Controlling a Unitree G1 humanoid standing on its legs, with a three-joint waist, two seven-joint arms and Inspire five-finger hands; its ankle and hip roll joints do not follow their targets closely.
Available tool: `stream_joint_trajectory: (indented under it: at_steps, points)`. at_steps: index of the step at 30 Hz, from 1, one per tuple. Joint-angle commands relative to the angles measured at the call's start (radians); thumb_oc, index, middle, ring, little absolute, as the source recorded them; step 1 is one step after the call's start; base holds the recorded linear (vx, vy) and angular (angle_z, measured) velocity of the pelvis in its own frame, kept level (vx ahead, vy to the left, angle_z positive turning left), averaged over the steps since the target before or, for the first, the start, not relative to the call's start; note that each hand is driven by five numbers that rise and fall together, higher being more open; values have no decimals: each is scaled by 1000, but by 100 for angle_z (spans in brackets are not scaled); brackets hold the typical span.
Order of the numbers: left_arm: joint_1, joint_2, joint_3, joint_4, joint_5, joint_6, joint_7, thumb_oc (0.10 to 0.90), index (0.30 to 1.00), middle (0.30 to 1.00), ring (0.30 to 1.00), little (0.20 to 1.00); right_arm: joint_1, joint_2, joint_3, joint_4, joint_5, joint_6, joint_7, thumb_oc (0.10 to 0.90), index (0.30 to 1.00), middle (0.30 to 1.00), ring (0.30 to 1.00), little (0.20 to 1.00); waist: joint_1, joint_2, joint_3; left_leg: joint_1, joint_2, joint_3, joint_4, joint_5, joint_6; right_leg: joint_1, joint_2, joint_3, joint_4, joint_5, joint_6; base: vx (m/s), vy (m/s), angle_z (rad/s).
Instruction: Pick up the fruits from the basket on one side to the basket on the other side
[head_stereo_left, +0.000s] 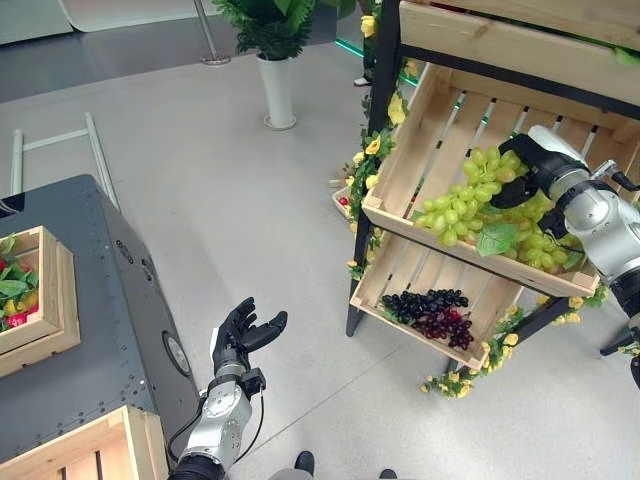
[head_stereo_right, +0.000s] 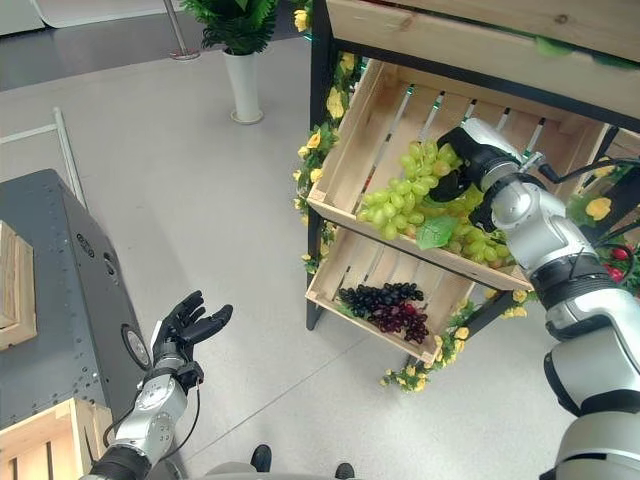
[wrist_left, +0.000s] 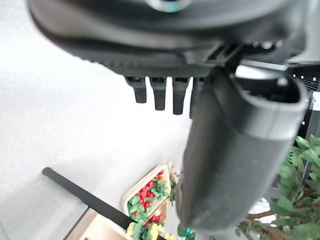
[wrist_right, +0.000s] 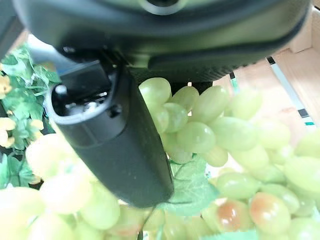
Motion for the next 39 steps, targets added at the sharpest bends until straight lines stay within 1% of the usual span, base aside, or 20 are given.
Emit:
stream_joint_trajectory:
  at_steps: [1, 9, 14, 19, 21, 24, 26, 27, 30, 31, 32, 33, 35, 36, 38, 39]
  points:
    - [-120, 77, -61, -54, 21, -71, -18, 800, 900, 900, 900, 900, -252, -40, 42, 64, 15, -35, -27, 800, 900, 900, 900, 900, 11, -54, -91, 25, -30, -24, 1, -73, -15, 34, -6, -27, 3, 14, -30, 0, 0, 0]
    - [-120, 78, -71, -55, 21, -78, -26, 800, 900, 900, 900, 900, -249, -60, 49, 71, -19, -16, -39, 800, 900, 900, 900, 900, 0, -54, -92, 30, -28, -11, 1, -76, -14, 32, -4, -15, 3, 16, -28, 0, 0, 0]
    - [-118, 82, -72, -60, 20, -81, -29, 800, 900, 900, 900, 900, -239, -73, 40, 55, -29, 10, -47, 800, 900, 900, 900, 900, -8, -52, -92, 34, -26, -1, 1, -79, -14, 31, -3, -7, 3, 18, -27, 0, 0, 0]
    - [-114, 82, -71, -59, 19, -84, -29, 800, 900, 900, 900, 900, -228, -85, 39, 44, -23, 45, -16, 800, 900, 900, 900, 900, -16, -51, -92, 36, -25, 7, 1, -80, -13, 29, -2, 1, 3, 18, -28, 0, 1, -1]
    - [-110, 83, -69, -62, 20, -81, -32, 800, 900, 900, 900, 900, -225, -88, 37, 36, -23, 48, -4, 800, 900, 900, 900, 900, -18, -51, -92, 37, -24, 10, 1, -81, -14, 29, -2, 2, 3, 18, -27, 3, 5, -7]
    - [-107, 81, -63, -57, 20, -87, -31, 800, 900, 900, 900, 900, -210, -93, 25, 0, 19, 43, 11, 800, 900, 900, 900, 900, -25, -51, -92, 38, -23, 13, 1, -82, -14, 28, -3, 6, 3, 19, -27, 4, 4, -5]
    - [-104, 82, -56, -58, 20, -84, -34, 800, 900, 900, 900, 900, -185, -93, 2, -36, 27, 30, 3, 800, 900, 900, 900, 900, -29, -50, -92, 39, -24, 15, 1, -83, -14, 28, -3, 8, 3, 19, -27, 4, 3, -2]
    - [-102, 81, -52, -59, 23, -82, -35, 800, 900, 900, 900, 900, -160, -92, -23, -68, 43, 14, -17, 800, 900, 900, 900, 900, -33, -48, -92, 40, -23, 18, 1, -84, -13, 27, -3, 10, 4, 19, -26, 0, 0, 0]
    - [-96, 80, -48, -58, 24, -86, -34, 800, 900, 900, 900, 900, -102, -84, -79, -134, 30, 2, -49, 800, 900, 900, 900, 900, -40, -46, -91, 41, -23, 21, 1, -85, -11, 25, -4, 14, 5, 18, -26, 0, 0, 0]
    - [-90, 75, -39, -65, 28, -84, -28, 800, 900, 900, 900, 900, -39, -76, -133, -197, 19, -16, -80, 800, 900, 900, 900, 900, -48, -42, -90, 41, -23, 23, 1, -86, -9, 24, -3, 18, 6, 17, -26, 5, 4, -4]
    - [-89, 75, -38, -66, 28, -84, -28, 800, 900, 900, 900, 900, -21, -73, -147, -213, 12, -18, -87, 800, 900, 900, 900, 900, -48, -42, -90, 40, -23, 24, 1, -86, -9, 24, -4, 18, 6, 17, -25, 6, 4, -5]
    - [-88, 72, -29, -69, 31, -81, -23, 800, 900, 900, 900, 900, 47, -55, -198, -285, -10, -20, -115, 800, 900, 900, 900, 900, -56, -38, -88, 40, -23, 26, 1, -87, -8, 22, -4, 21, 7, 17, -24, 6, 2, -4]
    - [-85, 70, -24, -74, 35, -78, -16, 800, 900, 900, 900, 900, 105, -40, -240, -344, -26, -25, -135, 800, 900, 900, 900, 900, -62, -35, -86, 41, -23, 28, 1, -88, -6, 20, -4, 25, 8, 17, -23, 4, -1, -2]
    - [-78, 68, -14, -80, 40, -75, -12, 800, 900, 900, 900, 900, 186, -13, -296, -427, -44, -34, -159, 800, 900, 900, 900, 900, -71, -30, -82, 42, -22, 32, 1, -90, -3, 18, -5, 29, 9, 16, -22, 0, 0, 0]
    - [-78, 63, -4, -81, 45, -74, -4, 800, 900, 900, 900, 900, 273, 20, -349, -521, -74, -51, -187, 800, 900, 900, 900, 900, -82, -24, -78, 42, -21, 38, 1, -92, 0, 15, -5, 35, 10, 17, -21, 2, -5, -5]
    - [-78, 63, -5, -81, 45, -74, -3, 800, 900, 900, 900, 900, 283, 22, -356, -530, -77, -50, -188, 800, 900, 900, 900, 900, -82, -25, -78, 42, -21, 38, 1, -92, 0, 15, -5, 36, 10, 16, -21, 0, -6, -7]
